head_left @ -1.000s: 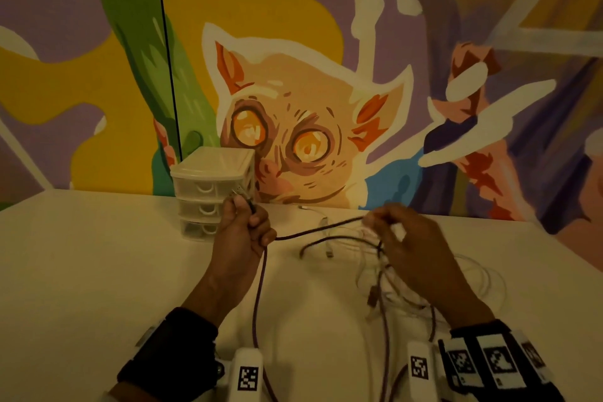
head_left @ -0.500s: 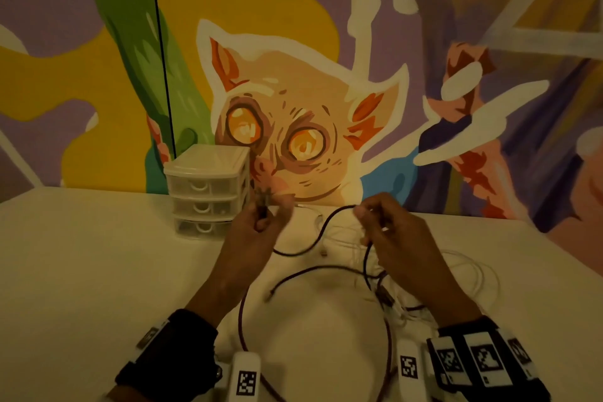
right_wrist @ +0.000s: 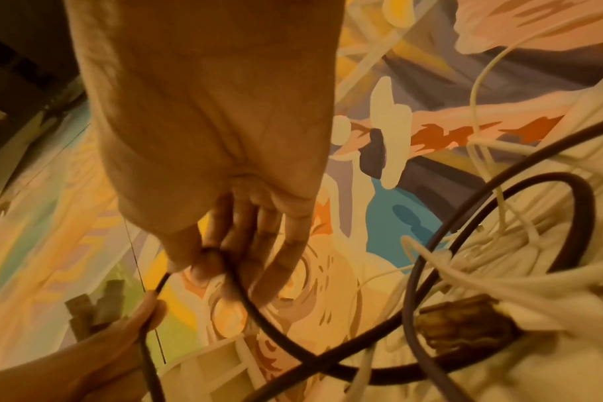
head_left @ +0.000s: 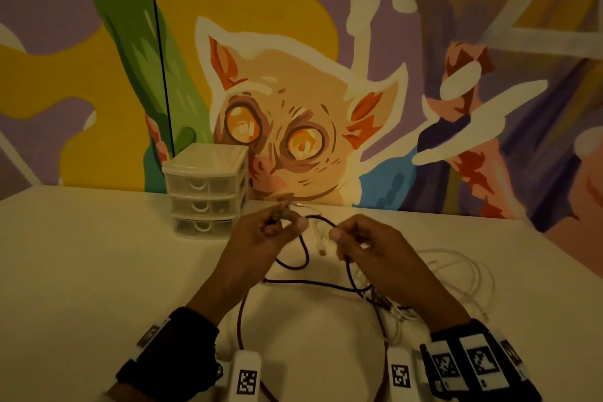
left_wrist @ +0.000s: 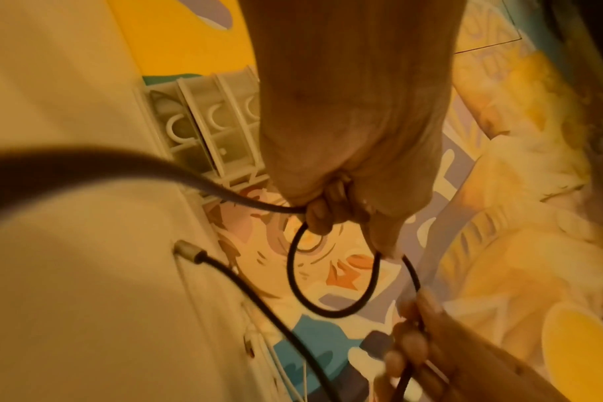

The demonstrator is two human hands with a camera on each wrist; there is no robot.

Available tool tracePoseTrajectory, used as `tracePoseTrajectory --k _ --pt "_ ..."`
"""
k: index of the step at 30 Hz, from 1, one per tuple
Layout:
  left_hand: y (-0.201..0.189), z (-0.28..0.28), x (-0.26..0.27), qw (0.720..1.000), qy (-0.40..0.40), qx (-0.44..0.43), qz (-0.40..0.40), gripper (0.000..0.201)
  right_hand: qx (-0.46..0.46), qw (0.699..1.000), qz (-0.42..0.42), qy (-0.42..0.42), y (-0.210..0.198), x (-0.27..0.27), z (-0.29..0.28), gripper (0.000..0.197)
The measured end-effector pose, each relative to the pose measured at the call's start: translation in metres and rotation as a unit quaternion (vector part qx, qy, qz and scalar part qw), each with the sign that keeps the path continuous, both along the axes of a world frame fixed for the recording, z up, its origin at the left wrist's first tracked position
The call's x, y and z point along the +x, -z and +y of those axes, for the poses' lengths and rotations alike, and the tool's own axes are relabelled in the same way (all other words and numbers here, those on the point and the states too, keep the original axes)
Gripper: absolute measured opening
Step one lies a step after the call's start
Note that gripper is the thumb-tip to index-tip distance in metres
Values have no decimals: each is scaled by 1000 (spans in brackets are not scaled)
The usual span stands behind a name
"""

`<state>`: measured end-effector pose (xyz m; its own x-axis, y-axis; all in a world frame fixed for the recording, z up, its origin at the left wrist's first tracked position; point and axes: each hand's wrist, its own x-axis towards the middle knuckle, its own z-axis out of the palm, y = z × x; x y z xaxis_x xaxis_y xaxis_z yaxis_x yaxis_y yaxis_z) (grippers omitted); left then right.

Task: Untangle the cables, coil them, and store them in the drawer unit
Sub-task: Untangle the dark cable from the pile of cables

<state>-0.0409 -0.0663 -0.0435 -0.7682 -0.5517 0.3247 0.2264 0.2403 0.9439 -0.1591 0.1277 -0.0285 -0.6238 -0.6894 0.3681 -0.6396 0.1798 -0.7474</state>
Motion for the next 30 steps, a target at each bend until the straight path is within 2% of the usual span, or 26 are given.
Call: tracePoseTrajectory --k 3,4,5,6,7,8,9,10,11,13,15,17,21,25,26,28,30 --pt "-1 -23 3 995 -63 49 68 15 187 981 4 -46 10 -7 12 28" --pt "-1 -30 5 993 -76 54 74 14 198 979 5 -46 10 -12 16 27" --pt "-2 -34 6 992 -84 55 74 12 162 987 13 -20 7 -17 19 26" --pt "-2 -36 6 993 -86 49 65 10 76 996 21 36 1 -22 22 24" --pt "-1 -36 5 995 -81 35 45 9 -42 993 33 108 -8 -24 26 20" --pt "1 -34 2 997 -71 13 16 11 -156 973 55 163 -18 -22 29 15" --pt "5 -31 -1 999 -52 -10 -12 16 -229 952 76 189 -24 -19 28 13" --pt "9 -27 -4 999 -25 -31 -37 20 -251 947 88 182 -26 -17 26 13" --pt "12 -24 -7 997 -4 -51 -58 21 -235 955 92 158 -24 -15 22 13" --pt "13 -19 -7 993 -2 -88 -75 24 -122 982 100 106 -13 -12 15 10" --pt "9 -14 -3 993 -6 -105 -53 49 -35 993 99 54 -4 -13 13 9" --pt "3 -10 2 993 -1 -114 -37 59 -6 996 82 21 -3 -11 13 8" --pt "5 -6 0 986 29 -160 -33 46 -10 999 39 -6 -4 -4 12 8" --pt "7 3 0 981 54 -184 -38 10 -26 999 3 -27 -3 1 6 10" --pt "7 5 -1 980 51 -189 -40 11 -23 999 -3 -27 -2 2 4 10" --pt "12 0 -6 984 15 -172 -31 26 -1 999 -11 -32 0 2 6 13" --pt "10 -10 -8 991 -52 -121 -8 18 51 998 -18 -33 2 -4 13 19"
